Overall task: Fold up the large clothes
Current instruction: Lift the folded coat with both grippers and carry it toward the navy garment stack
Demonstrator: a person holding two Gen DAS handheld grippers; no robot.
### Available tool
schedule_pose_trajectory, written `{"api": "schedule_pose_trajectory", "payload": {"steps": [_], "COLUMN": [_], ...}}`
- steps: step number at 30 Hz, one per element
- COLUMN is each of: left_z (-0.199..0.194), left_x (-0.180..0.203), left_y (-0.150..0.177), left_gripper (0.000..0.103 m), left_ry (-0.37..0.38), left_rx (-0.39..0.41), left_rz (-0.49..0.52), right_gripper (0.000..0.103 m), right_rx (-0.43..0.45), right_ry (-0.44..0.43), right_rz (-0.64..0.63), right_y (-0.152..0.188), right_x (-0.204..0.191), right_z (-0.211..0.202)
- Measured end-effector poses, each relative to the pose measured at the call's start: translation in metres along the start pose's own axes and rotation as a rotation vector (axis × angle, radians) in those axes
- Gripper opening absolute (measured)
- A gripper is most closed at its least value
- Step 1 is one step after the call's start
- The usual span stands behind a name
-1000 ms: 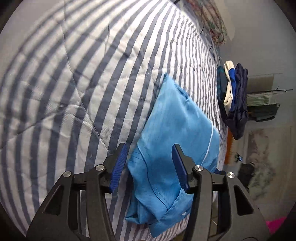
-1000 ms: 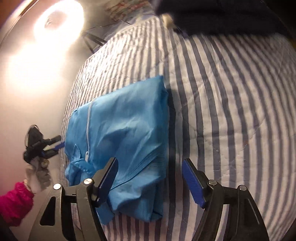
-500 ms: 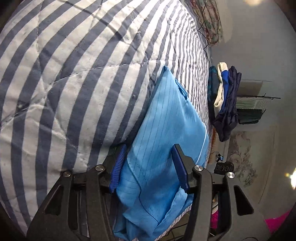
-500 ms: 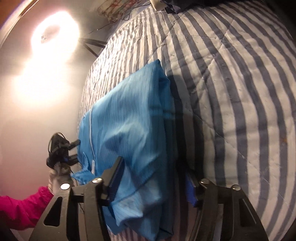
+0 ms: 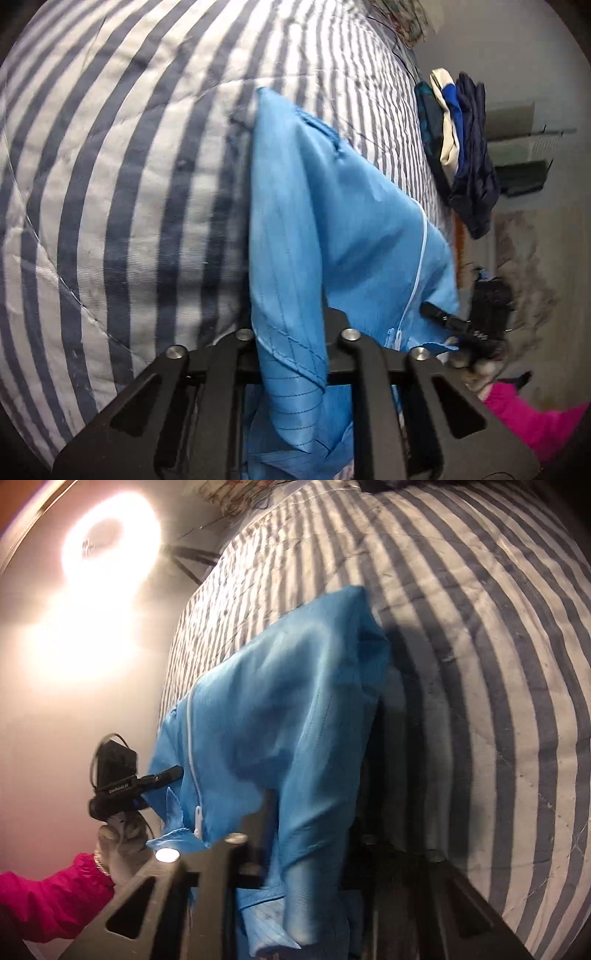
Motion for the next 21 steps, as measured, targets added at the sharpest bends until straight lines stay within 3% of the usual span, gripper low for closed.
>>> {"api": "schedule_pose_trajectory", "payload": {"steps": [4, 11, 21], "left_z": [-0.014, -0.039, -0.050], "left_x": [0.014, 0.054, 0.132], "left_y": [0.002, 0.009, 0.005], "left_gripper": [0.005, 0.004, 0.004], "left_ry": [-0.021, -0.005, 0.023], "left_rx": [0.045, 0.081, 0.119], "left_rz": [-0.011, 0.019, 0.068], "right_gripper": [0.005, 0.003, 0.003], "right_rx": [0.018, 0.041, 0.100], "right_ry": [0.044, 0.064, 0.082], "right_rz": [-0.039, -0.117, -0.145], "right_y": [-0.003, -0.008, -0.022], "right_x": [-0.021, -0.057, -0.059], "right_z": [-0.013, -0.044, -0.113]}}
Point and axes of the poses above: each gripper's, at about its wrist camera, not at the fingertips, and z roughly the way its jaws point, x to its right, y to its underside, the point moved 6 cm from there along z, roughly the way its jaws point, and after that the axes turned 1 degree about -x, right-handed, at the moved point
